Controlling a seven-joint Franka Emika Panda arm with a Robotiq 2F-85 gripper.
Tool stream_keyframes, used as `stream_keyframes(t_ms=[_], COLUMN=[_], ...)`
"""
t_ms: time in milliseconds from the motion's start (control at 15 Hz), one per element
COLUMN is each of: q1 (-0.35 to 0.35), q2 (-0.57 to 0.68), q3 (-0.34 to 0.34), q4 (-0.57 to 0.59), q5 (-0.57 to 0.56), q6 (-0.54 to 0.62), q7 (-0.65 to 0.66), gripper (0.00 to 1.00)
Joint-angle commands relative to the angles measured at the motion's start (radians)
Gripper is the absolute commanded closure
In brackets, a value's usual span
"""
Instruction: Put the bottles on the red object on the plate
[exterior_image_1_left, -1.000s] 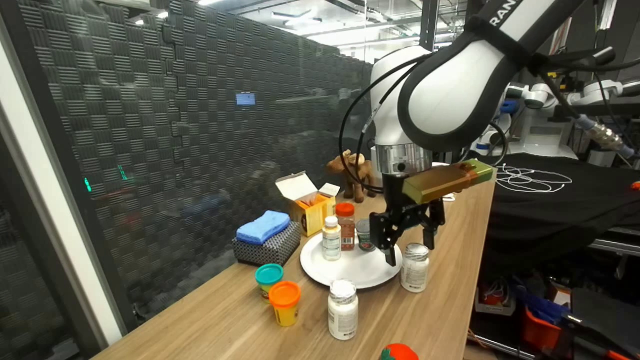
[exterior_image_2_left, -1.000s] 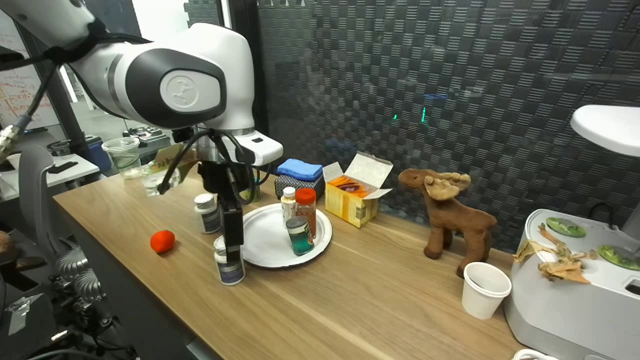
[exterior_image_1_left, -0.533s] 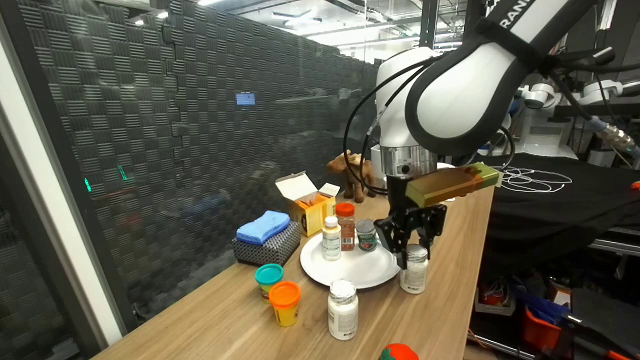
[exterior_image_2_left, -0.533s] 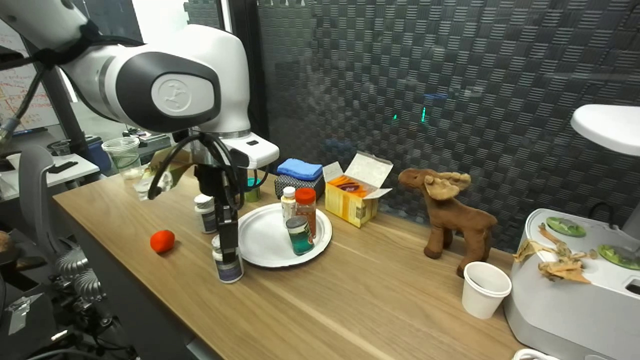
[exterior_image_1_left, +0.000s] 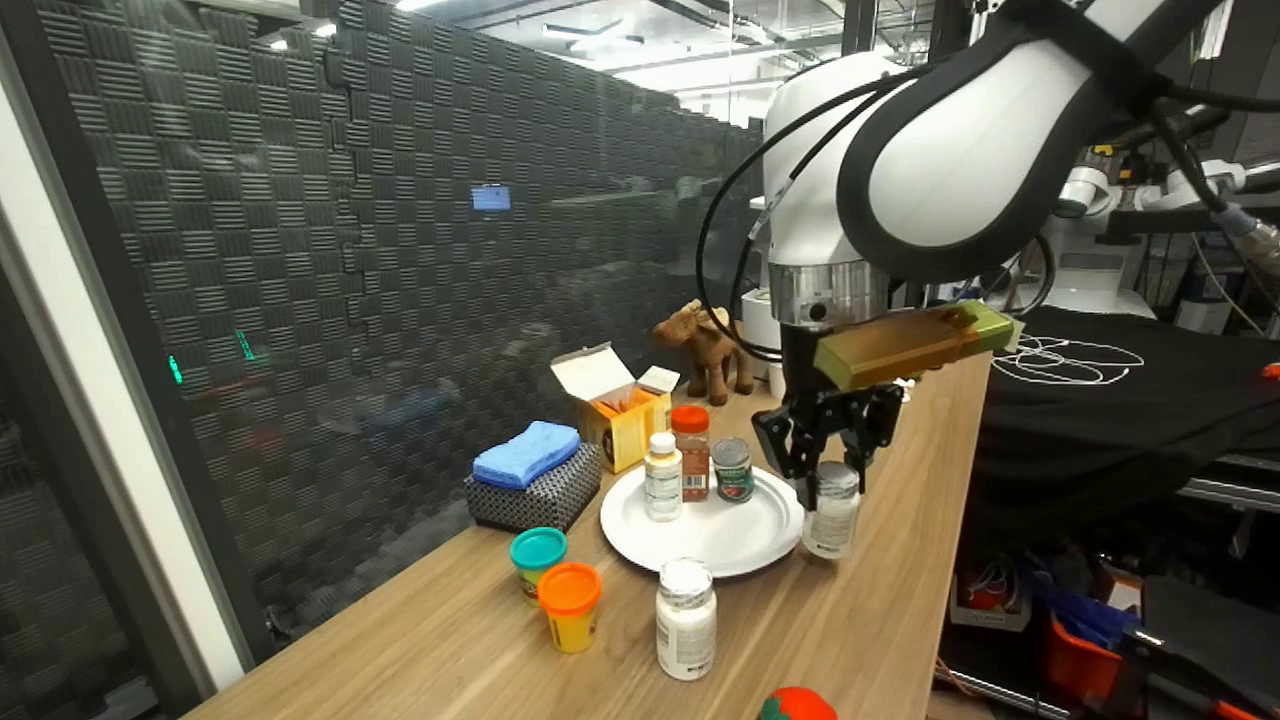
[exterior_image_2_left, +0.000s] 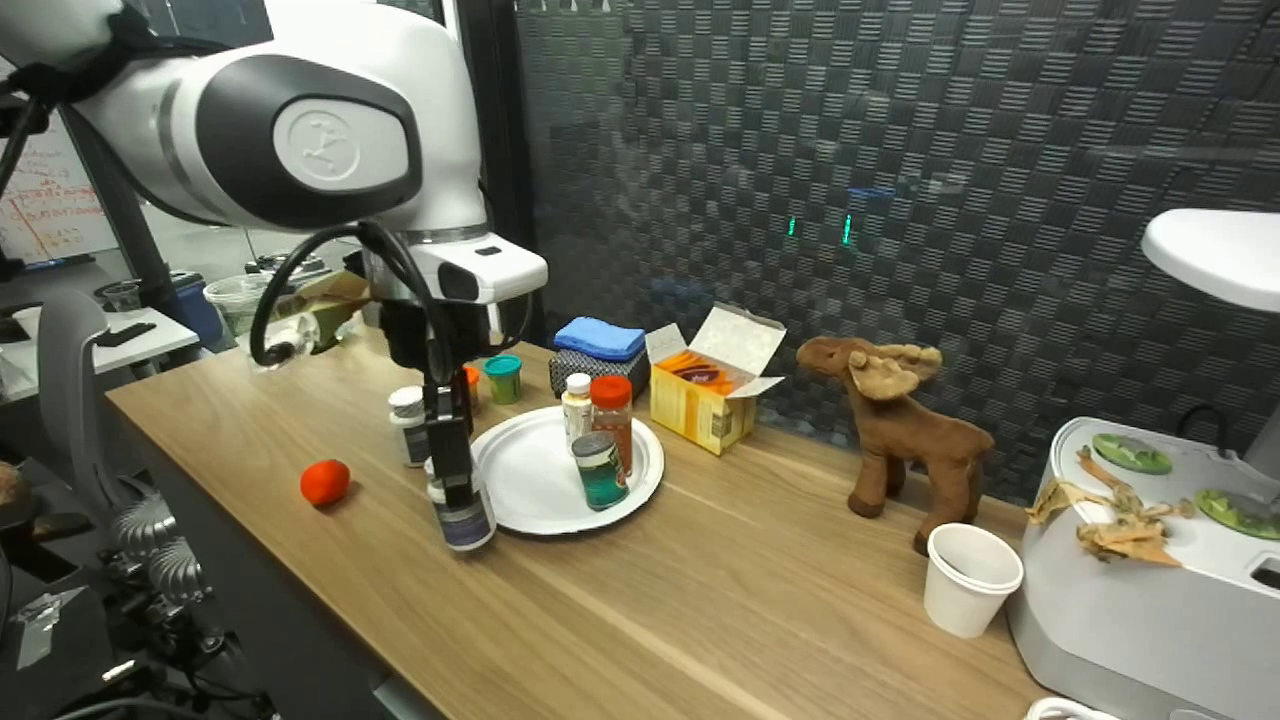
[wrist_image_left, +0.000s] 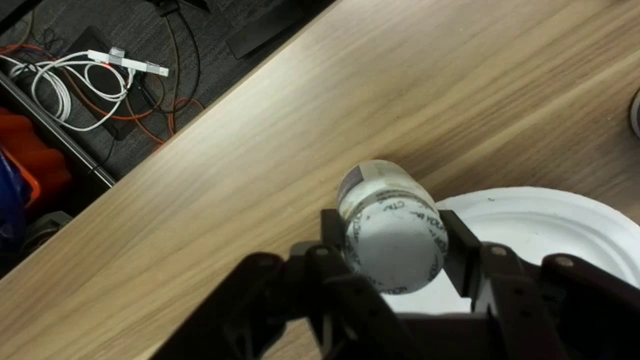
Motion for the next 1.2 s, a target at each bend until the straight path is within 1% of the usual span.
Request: stream_keyframes(t_ms=[0,333,733,933,1133], q1=[-0.004,-0.014,-0.015,-0.013,-0.008], q2=[-0.020,0.076,0.229,0.274,0.307], q3=[0.001,-0.002,-0.004,-0.007,-0.012], q4=[0.066,0.215,0.405,0.460,0.499], q5=[-0.055,-0.009,0.069,0.083,0.077], q6=[-0.072,-0.130,-0.229,-0.271,-0.289], q7=[0.021,-0.076,-0.246,-0.295,-0.309], gripper=[0.74,0.74,0.74,0.74,0.74])
